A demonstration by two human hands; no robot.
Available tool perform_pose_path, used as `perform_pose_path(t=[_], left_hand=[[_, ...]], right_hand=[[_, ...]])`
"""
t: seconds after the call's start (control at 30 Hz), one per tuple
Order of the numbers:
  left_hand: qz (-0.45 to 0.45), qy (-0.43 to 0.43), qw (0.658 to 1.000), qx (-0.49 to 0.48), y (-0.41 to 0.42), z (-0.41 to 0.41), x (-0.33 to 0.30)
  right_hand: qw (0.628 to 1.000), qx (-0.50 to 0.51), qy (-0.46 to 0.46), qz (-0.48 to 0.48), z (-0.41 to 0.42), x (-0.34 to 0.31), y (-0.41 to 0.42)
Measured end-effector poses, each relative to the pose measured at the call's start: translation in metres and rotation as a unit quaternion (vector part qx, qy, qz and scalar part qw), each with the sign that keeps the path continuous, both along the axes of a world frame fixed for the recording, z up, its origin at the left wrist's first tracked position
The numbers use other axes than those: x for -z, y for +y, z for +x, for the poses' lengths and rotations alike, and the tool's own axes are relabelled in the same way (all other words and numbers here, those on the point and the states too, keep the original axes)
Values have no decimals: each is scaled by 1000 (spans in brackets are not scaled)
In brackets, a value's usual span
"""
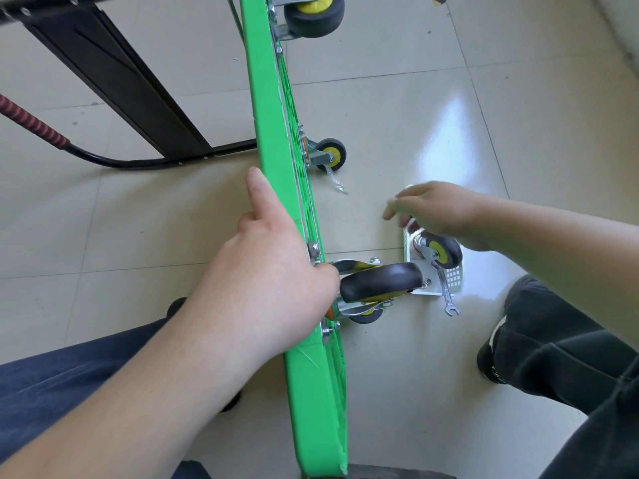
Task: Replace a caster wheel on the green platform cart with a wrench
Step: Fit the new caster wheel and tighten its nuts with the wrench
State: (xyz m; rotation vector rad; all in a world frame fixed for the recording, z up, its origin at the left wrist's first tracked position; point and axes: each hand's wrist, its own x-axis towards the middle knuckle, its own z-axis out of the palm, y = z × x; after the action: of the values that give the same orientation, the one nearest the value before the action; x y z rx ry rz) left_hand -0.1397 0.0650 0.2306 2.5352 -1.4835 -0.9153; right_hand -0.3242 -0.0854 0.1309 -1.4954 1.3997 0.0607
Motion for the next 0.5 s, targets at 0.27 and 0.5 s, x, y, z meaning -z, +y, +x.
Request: perform_pose_path(t=[0.27,0.5], left_hand=[[-5,1,1000,-2,0,-1,0],[7,-9,1000,6,0,-1,1]], right_hand=[[938,-86,328,64,-101,121,15],[936,97,312,129,-118,168,60]])
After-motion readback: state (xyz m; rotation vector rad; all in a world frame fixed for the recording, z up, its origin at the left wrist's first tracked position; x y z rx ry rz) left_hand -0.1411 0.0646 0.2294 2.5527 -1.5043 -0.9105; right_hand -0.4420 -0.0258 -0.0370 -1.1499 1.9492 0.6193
